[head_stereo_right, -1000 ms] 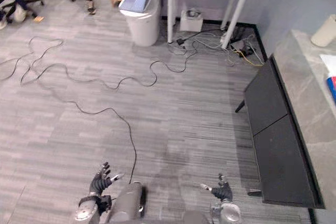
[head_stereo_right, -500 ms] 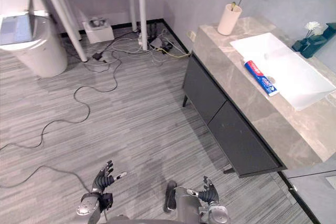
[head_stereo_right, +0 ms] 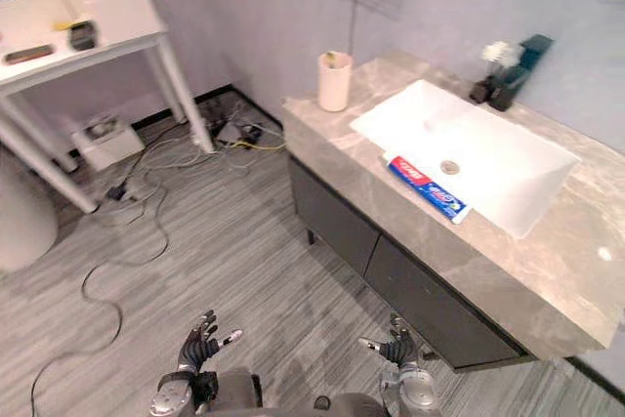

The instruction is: Organize washtable

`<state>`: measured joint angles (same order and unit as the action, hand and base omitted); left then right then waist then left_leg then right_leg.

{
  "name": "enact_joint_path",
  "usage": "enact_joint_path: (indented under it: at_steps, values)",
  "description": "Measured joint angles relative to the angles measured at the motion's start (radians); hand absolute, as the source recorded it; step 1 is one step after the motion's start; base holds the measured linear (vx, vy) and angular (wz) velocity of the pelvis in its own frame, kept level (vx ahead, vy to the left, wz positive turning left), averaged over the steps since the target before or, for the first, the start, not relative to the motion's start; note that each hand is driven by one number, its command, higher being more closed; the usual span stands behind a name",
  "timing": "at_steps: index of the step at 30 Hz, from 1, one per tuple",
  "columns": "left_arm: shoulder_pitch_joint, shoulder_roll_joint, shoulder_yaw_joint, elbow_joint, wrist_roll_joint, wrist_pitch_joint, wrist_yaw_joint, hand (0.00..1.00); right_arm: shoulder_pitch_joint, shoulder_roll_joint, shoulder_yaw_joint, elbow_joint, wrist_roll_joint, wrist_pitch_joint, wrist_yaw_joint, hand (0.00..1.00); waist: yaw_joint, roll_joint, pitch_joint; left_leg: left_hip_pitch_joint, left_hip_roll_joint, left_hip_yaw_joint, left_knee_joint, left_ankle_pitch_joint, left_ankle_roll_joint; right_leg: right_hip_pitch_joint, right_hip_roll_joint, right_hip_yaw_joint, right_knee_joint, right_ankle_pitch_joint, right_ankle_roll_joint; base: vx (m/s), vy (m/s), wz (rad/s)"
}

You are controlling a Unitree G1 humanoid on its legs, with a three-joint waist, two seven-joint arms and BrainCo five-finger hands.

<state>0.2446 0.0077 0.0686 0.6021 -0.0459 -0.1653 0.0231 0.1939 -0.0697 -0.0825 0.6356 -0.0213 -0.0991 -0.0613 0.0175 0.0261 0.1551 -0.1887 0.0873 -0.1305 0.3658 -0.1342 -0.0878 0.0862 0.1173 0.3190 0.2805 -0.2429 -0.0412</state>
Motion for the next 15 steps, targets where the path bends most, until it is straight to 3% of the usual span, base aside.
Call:
enact_joint_path:
  at_steps: [3, 6, 7, 9, 10, 12, 14, 15]
  values:
    - [-0.002, 0.034, -0.001, 0.009, 0.002, 0.0, 0.001, 0.0, 0.027, 0.037, 0.018, 0.004, -0.009, 0.0, 0.003, 0.0, -0.002, -0.051, -0.029, 0.034, -0.024, 0.126, 0.023, -0.054, 0.043, -0.018, -0.062, 0.037, 0.056, -0.046, 0.057, 0.27, 0.295, -1.06]
    - [-0.011, 0.04, -0.003, 0.009, 0.002, -0.007, 0.003, 0.0, 0.03, 0.048, 0.023, 0.002, -0.014, 0.001, 0.01, 0.0, 0.001, -0.073, -0.042, 0.084, -0.03, 0.226, 0.015, -0.098, 0.076, -0.056, -0.094, 0.011, 0.133, -0.053, 0.096, 0.18, 0.237, -0.93]
    - [-0.01, 0.042, -0.012, 0.009, 0.002, -0.007, 0.005, 0.0, 0.028, 0.05, 0.023, 0.002, -0.021, 0.0, 0.013, 0.0, 0.001, -0.061, -0.037, 0.101, -0.03, 0.252, 0.009, -0.11, 0.083, -0.076, -0.106, -0.036, 0.171, -0.052, 0.105, 0.08, 0.126, -0.85]
    - [-0.009, 0.045, -0.031, 0.019, 0.001, -0.008, 0.007, 0.0, 0.014, 0.053, 0.025, 0.008, -0.031, 0.001, 0.019, 0.0, 0.01, -0.058, -0.038, 0.154, -0.027, 0.318, -0.031, -0.116, 0.093, -0.132, -0.152, -0.169, 0.257, -0.056, 0.163, 0.08, 0.111, -0.88]
    - [-0.012, 0.046, -0.034, 0.027, 0.001, -0.009, 0.014, 0.0, 0.004, 0.053, 0.026, 0.021, -0.031, 0.0, 0.019, 0.0, 0.008, -0.057, -0.039, 0.182, -0.029, 0.347, -0.057, -0.117, 0.095, -0.159, -0.196, -0.285, 0.277, -0.069, 0.156, 0.11, 0.107, -0.85]
    - [-0.035, 0.057, -0.037, 0.066, 0.001, -0.009, 0.025, 0.0, -0.021, 0.049, 0.026, 0.069, -0.034, 0.0, 0.018, 0.0, -0.004, -0.049, -0.041, 0.214, -0.014, 0.364, -0.099, -0.116, 0.092, -0.194, -0.22, -0.422, 0.236, -0.083, 0.134, 0.11, 0.015, -0.52]
    - [-0.063, 0.064, -0.038, 0.103, 0.0, -0.008, 0.026, 0.0, -0.04, 0.036, 0.033, 0.118, -0.037, 0.0, 0.018, 0.0, -0.006, -0.035, -0.04, 0.226, 0.012, 0.372, -0.124, -0.113, 0.077, -0.236, -0.198, -0.458, 0.182, -0.071, 0.115, 0.17, -0.081, -0.25]
    - [-0.076, 0.081, -0.045, 0.129, 0.0, -0.008, 0.026, 0.0, -0.049, 0.02, 0.048, 0.152, -0.041, 0.001, 0.018, 0.0, -0.008, -0.032, -0.038, 0.241, 0.025, 0.375, -0.131, -0.108, 0.054, -0.253, -0.177, -0.457, 0.094, -0.019, 0.083, 0.22, -0.099, -0.01]
